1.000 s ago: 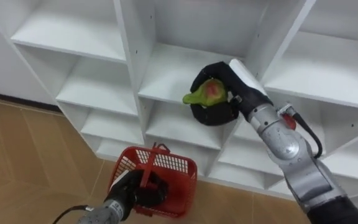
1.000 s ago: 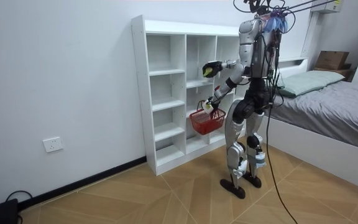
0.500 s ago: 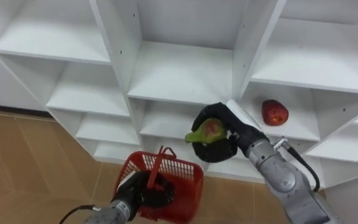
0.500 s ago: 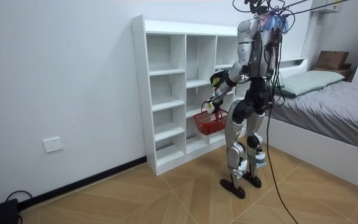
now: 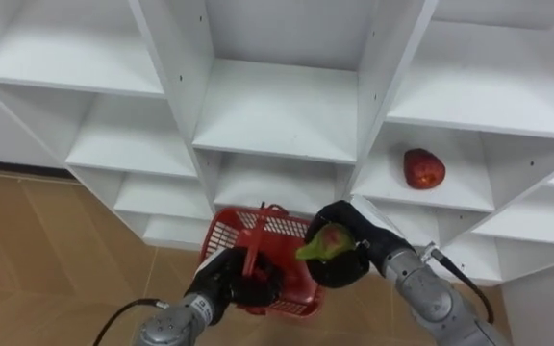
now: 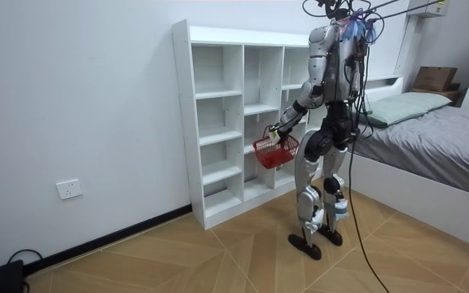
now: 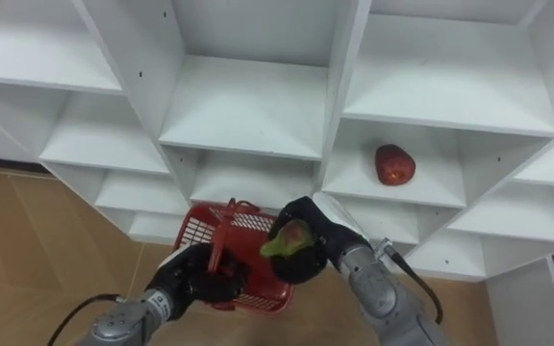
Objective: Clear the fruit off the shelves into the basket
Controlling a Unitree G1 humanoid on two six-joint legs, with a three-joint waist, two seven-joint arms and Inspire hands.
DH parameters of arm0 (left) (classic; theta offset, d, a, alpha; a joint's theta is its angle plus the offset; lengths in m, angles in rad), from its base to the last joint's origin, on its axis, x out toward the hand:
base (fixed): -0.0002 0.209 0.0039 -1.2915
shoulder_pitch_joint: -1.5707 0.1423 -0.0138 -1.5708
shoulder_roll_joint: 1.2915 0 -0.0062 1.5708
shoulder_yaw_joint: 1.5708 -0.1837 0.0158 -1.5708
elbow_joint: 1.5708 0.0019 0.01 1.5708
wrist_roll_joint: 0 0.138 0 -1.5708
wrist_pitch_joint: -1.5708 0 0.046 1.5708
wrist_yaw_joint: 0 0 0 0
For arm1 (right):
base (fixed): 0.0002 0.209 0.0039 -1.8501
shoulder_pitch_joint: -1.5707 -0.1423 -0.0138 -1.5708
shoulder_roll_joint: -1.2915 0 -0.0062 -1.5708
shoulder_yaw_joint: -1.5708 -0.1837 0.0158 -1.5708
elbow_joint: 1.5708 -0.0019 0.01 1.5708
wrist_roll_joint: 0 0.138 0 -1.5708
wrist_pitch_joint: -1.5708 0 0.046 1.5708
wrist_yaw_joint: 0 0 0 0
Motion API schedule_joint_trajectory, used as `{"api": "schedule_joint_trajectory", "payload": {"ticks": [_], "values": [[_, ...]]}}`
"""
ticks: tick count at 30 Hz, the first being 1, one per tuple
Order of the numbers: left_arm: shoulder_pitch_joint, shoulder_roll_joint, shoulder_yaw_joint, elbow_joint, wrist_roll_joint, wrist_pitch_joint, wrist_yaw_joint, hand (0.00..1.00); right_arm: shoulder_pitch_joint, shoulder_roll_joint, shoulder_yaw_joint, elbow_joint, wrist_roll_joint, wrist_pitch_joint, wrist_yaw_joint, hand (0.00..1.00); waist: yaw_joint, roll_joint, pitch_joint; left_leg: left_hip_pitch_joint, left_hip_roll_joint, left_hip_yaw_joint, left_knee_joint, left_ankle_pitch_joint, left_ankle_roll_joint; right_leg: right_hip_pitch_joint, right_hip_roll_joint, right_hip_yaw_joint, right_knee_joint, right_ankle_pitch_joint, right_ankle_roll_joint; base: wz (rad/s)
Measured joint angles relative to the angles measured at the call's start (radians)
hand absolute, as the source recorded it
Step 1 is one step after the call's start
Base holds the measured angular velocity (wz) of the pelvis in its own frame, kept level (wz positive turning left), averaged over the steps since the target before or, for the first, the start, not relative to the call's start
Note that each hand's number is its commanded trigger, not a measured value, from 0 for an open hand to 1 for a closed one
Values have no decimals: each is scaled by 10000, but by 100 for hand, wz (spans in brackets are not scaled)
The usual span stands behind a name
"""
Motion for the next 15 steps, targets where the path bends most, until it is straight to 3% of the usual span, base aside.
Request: {"api": "schedule_joint_trajectory", "payload": {"ticks": [11, 15], "values": [[-14, 6, -280, -662, -385, -77, -98, 100, -13, -7, 91, 676, -278, -95, -74, 100, 11, -4, 1, -34, 0, 40, -49, 0, 0, -142, 3, 123, 46, -5, 5, -3], [-15, 131, -400, -664, -466, -92, -384, 100, -47, 29, 91, 1271, -248, -94, -78, 100, -1, -3, 1, -105, 11, 85, -13, 0, 0, -219, 8, 147, 89, -6, 5, -2]]}}
